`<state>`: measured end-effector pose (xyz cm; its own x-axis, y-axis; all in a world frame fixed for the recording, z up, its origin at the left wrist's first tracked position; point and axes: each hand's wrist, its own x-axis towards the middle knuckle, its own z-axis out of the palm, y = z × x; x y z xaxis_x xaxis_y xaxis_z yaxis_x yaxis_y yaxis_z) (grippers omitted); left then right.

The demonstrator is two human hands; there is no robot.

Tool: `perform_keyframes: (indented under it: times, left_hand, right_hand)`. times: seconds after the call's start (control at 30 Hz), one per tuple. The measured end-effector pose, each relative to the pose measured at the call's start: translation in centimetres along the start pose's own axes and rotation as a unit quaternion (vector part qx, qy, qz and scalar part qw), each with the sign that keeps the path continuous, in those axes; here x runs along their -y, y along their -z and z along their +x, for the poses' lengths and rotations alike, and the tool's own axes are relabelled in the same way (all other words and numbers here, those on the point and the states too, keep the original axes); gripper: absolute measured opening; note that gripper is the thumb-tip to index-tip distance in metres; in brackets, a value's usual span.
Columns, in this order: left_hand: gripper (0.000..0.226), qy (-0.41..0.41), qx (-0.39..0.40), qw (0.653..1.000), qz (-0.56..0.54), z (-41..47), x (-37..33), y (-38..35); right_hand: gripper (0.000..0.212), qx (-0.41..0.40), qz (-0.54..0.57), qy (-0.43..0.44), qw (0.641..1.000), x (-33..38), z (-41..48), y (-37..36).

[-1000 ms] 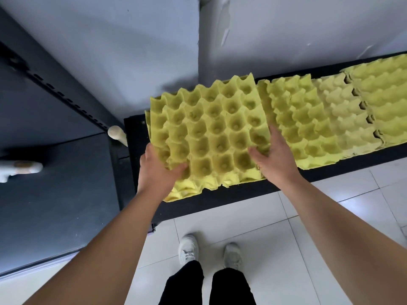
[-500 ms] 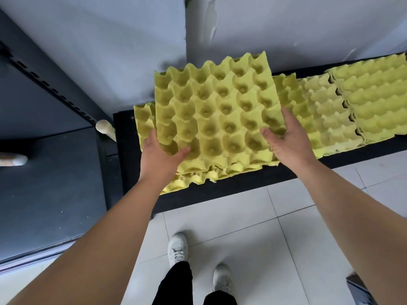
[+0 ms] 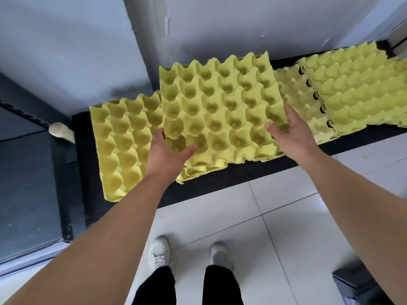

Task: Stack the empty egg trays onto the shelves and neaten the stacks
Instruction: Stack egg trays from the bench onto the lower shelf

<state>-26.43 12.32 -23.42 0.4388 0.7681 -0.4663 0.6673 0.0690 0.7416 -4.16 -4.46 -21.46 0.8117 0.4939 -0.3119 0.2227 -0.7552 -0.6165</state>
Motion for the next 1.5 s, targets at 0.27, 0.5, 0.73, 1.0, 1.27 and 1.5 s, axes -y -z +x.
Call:
perform_keyframes:
  times: [0.27, 0.5, 0.73, 1.0, 1.27, 1.5]
  left_hand:
    - [0.087, 0.034, -0.035, 0.996, -0.068, -1.3, -0.2, -2.9]
    - [0.096, 0.029, -0.062, 0.996, -0.05, -1.9, -1.4, -3.1]
    - [0.093, 0.013, -0.093, 0.994, -0.047, -5.4, -4.5, -0.1]
    - [0.09, -0.017, -0.132, 0.989, -0.068, -15.4, -8.5, 6.2]
    - [0.047, -0.072, -0.203, 0.974, -0.075, -26.8, -11.8, 14.7]
    - [0.044, -0.12, -0.283, 0.946, -0.107, -35.0, -11.7, 24.0]
  right_hand:
    - [0.078, 0.065, 0.025, 0.01, 0.998, -1.7, 2.2, 0.2]
    - [0.077, 0.054, 0.072, 0.007, 0.996, -1.7, 1.9, 0.9]
    - [0.067, 0.037, 0.058, 0.025, 0.997, 1.1, -0.8, 4.4]
    - [0.064, 0.025, 0.015, 0.091, 0.995, 7.3, -8.4, 10.7]
    - [0.061, 0.011, 0.027, 0.157, 0.987, 16.0, -18.0, 15.9]
    - [0.061, -0.021, 0.039, 0.246, 0.968, 24.9, -26.7, 17.4]
